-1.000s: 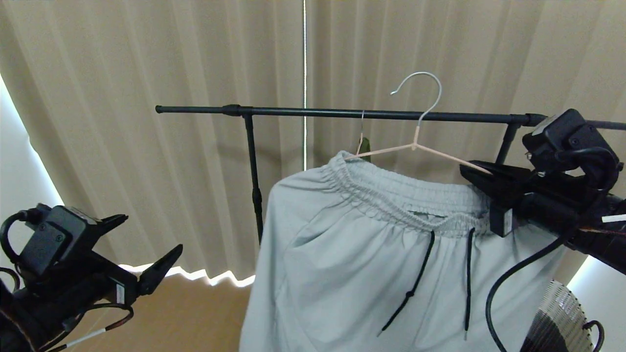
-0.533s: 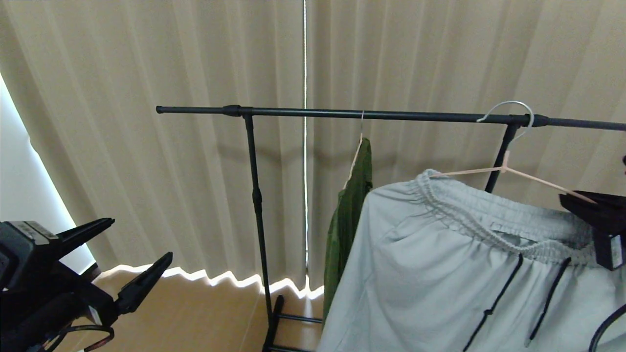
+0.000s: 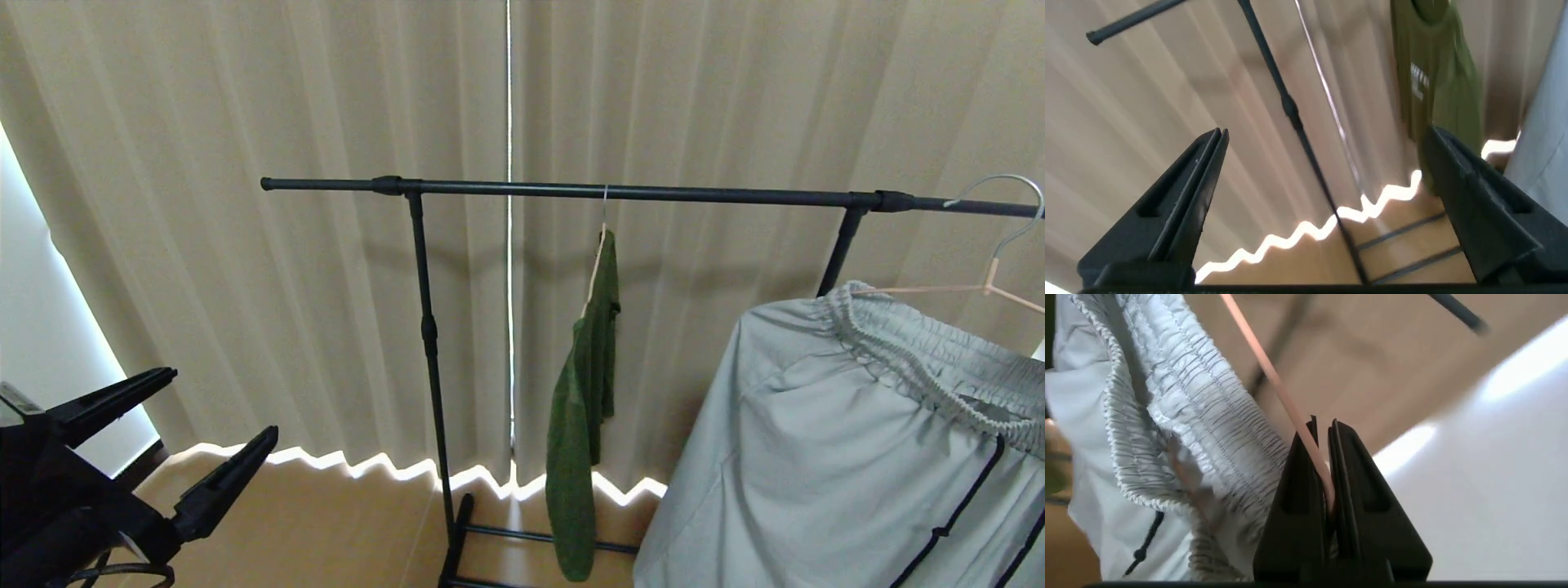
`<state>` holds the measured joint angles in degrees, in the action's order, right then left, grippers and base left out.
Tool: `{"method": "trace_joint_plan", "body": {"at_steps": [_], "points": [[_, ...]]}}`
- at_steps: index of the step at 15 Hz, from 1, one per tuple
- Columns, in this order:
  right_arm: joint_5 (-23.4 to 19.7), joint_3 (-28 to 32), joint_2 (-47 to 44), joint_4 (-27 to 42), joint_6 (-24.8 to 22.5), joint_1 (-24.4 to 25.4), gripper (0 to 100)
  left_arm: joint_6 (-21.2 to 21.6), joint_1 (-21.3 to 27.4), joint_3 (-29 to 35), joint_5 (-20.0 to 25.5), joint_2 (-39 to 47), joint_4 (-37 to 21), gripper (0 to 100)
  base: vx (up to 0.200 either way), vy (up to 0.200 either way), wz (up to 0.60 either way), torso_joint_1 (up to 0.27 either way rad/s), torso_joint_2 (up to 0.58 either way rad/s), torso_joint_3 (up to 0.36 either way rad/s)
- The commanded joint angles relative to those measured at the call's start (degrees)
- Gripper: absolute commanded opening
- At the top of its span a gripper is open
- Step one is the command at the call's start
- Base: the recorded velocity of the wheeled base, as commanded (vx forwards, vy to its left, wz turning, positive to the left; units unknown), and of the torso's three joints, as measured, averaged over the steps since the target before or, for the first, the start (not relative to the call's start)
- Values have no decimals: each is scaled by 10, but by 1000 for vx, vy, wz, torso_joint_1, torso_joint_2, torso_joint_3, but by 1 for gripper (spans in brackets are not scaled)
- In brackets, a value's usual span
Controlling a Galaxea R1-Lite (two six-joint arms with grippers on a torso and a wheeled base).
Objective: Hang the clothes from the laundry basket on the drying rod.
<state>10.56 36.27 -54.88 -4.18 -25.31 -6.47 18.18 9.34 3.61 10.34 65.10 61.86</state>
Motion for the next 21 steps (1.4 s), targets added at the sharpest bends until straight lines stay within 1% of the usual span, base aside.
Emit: {"method": "trace_joint_plan", "body": {"at_steps": [1,10,16,19,20,21], "points": [[0,3,2,-1,0,-4,0,-8,-2,15,0,-10,0,100,0,0,0,0,0,0],[-4,-8,-23,-7,1,-4,0,-6,-1,11,0,-8,-2,100,200,0,0,3,1,2],[-4,-4,-30,-7,2,-2,0,-5,-2,10,0,-16,-1,100,200,0,0,3,1,0],[-5,3,-72,-23,3,1,0,-4,-2,9,0,-19,-2,100,0,0,0,0,0,0],[-4,6,-92,-41,3,1,0,-4,-2,9,0,-21,-2,100,0,0,0,0,0,0],[-4,13,-132,-79,3,0,0,-5,-2,9,0,-23,-2,100,0,0,0,0,0,0]]}}
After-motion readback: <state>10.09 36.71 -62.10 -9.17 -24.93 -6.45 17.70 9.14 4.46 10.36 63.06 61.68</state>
